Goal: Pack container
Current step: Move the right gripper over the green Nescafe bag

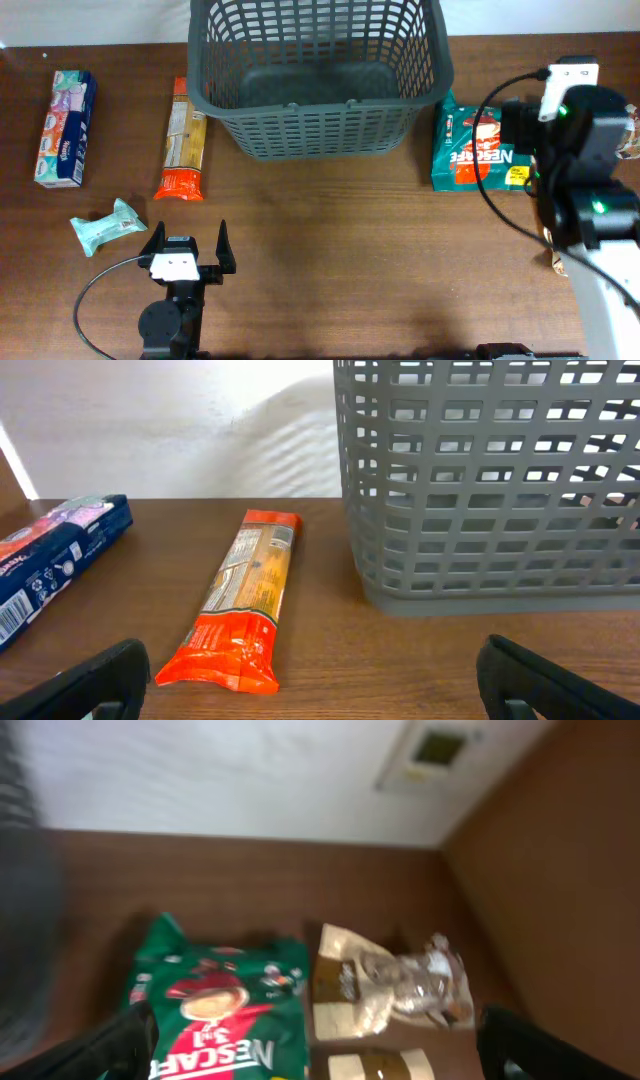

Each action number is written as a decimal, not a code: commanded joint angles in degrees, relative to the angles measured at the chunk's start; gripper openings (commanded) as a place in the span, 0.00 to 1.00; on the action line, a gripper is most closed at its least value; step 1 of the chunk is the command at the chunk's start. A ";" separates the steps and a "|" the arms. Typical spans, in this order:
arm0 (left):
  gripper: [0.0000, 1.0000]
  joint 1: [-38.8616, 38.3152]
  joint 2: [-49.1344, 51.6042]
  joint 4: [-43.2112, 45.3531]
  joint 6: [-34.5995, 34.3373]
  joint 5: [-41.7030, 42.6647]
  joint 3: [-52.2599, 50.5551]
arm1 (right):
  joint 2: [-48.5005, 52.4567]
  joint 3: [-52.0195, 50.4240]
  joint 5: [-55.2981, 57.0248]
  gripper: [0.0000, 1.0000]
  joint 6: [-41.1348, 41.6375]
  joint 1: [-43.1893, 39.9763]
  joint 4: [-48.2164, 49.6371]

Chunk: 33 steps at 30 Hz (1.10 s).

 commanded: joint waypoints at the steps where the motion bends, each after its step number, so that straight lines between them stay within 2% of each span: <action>1: 0.99 0.09 -0.55 -0.04 0.92 0.61 -0.31 | 1.99 6.29 6.51 0.99 9.75 -1.11 -1.60; 3: 0.99 0.09 -0.55 -0.04 0.92 0.61 -0.31 | 3.61 11.69 3.89 0.99 13.22 -3.15 -5.57; 6: 0.99 0.09 -0.55 -0.04 0.92 0.61 -0.31 | 5.22 19.19 -3.21 0.99 13.75 -5.90 -10.19; 10: 0.99 0.09 -0.55 -0.04 0.92 0.61 -0.31 | 5.05 20.50 -3.43 0.99 13.62 -6.38 -16.57; 19: 0.99 0.09 -0.55 -0.04 0.92 0.61 -0.31 | 5.62 20.33 -1.29 0.99 12.44 -6.19 -14.19; 24: 0.99 0.09 -0.55 -0.04 0.92 0.61 -0.31 | 5.75 20.28 -2.27 0.99 13.05 -6.29 -16.96; 30: 0.99 0.09 -0.55 -0.04 0.92 0.61 -0.31 | 8.74 20.31 -7.23 0.99 3.41 -6.40 -9.97; 33: 0.99 0.09 -0.55 -0.04 0.92 0.61 -0.31 | 12.24 20.92 -7.65 0.99 2.16 -7.54 -8.31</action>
